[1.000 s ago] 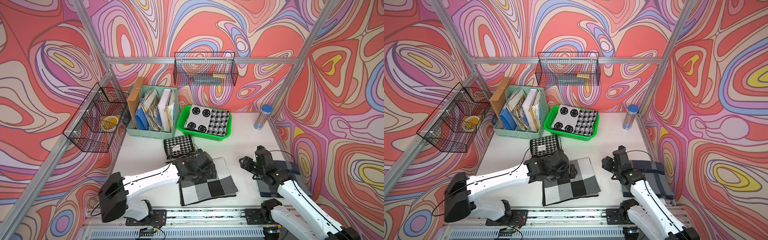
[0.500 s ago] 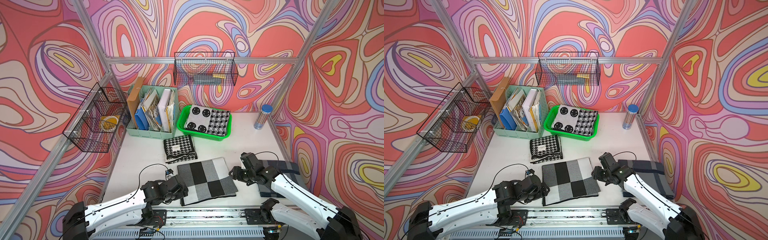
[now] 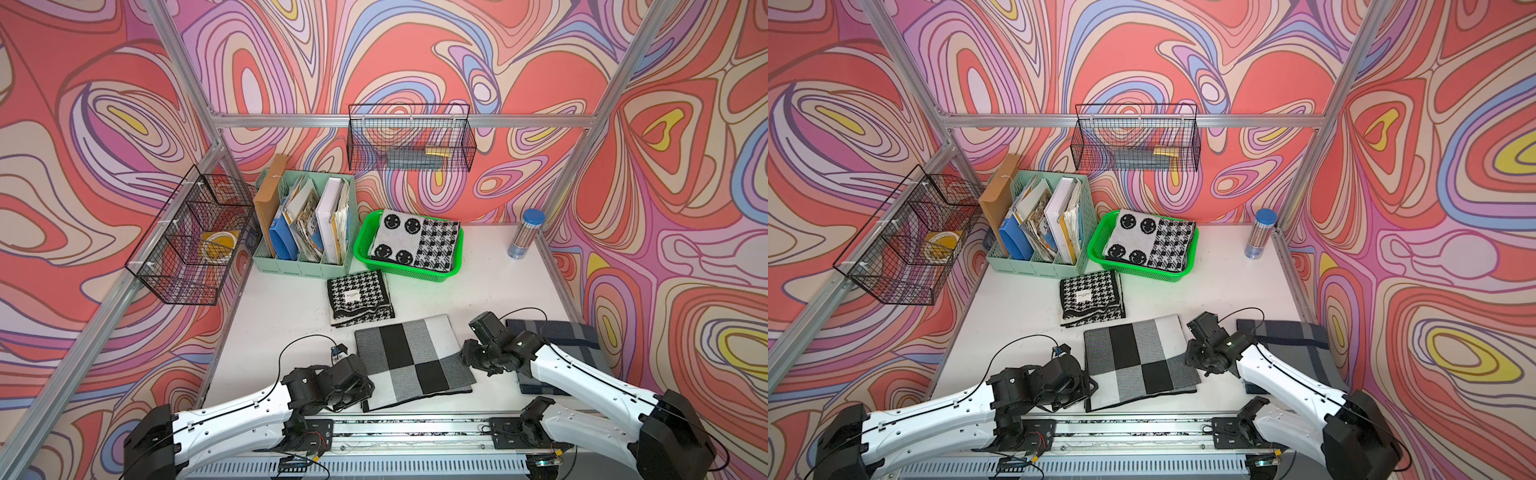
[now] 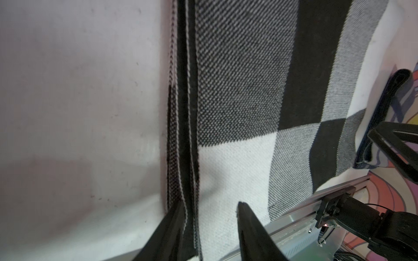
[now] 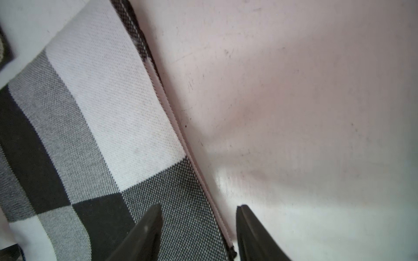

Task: Put the folded scarf in the basket
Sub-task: Move the scarf to the center of the board.

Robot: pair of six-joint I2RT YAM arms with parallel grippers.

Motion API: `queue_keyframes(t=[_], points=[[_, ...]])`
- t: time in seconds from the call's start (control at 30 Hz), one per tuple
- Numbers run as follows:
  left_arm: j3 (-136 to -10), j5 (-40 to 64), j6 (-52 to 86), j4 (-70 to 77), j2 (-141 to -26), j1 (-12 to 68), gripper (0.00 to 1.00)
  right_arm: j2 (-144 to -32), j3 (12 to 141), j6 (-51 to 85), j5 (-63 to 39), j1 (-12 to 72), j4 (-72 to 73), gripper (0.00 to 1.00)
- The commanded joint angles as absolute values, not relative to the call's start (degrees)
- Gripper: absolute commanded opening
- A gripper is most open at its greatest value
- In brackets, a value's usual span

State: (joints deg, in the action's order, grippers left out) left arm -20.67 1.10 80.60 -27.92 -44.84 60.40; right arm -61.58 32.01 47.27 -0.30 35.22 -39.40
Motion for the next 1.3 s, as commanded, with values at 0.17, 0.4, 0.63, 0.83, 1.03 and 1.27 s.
queue_keyframes(t=[0.17,0.4,0.63,0.83,1.03,1.27], points=[[-20.4,0.99,81.45,-27.11,-39.97,60.57,0.46,-64.31,31.22,48.35,0.61,36.3,-37.02,0.53],[-20.24,2.82,81.12,-25.65,-46.15,60.69,0.45,-65.13,30.68,49.13,0.57,36.93,-35.96,0.53],[-18.89,2.06,81.83,-27.12,-45.42,60.69,0.44,-65.21,30.41,49.57,0.46,37.35,-35.6,0.52],[-15.56,3.14,84.11,-21.91,-44.66,60.68,0.43,-66.18,30.3,49.93,0.57,37.69,-34.55,0.52],[-15.73,2.6,84.33,-21.8,-44.52,60.64,0.41,-66.52,29.97,50.3,0.56,38.17,-33.75,0.52],[-16.32,3.21,84.24,-20.67,-44.12,60.64,0.37,-66.97,29.94,50.47,0.78,38.49,-33.63,0.51]])
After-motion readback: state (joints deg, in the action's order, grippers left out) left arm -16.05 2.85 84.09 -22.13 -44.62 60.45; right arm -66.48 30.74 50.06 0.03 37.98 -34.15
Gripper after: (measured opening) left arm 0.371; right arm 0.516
